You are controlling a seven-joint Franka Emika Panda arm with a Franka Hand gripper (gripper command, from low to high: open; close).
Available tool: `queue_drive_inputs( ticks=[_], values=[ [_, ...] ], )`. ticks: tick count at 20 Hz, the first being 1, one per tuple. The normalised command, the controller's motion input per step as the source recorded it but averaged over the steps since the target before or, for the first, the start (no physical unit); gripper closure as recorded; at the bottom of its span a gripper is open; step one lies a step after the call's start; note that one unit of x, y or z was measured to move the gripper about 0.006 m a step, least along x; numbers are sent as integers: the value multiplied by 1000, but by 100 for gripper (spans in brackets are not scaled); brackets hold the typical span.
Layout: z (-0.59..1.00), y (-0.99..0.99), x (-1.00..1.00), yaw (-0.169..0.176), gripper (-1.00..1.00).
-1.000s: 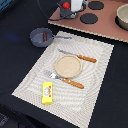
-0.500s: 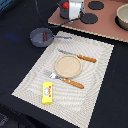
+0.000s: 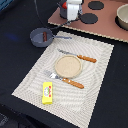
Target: Interact with the objects in diverse but meaningful ways.
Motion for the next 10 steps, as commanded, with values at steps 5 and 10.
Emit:
queue_drive_inputs(
  ticks=[5,10],
  values=[
    [-255,-54,-363,46,100],
    [-223,-99,-347,45,100]
  ],
)
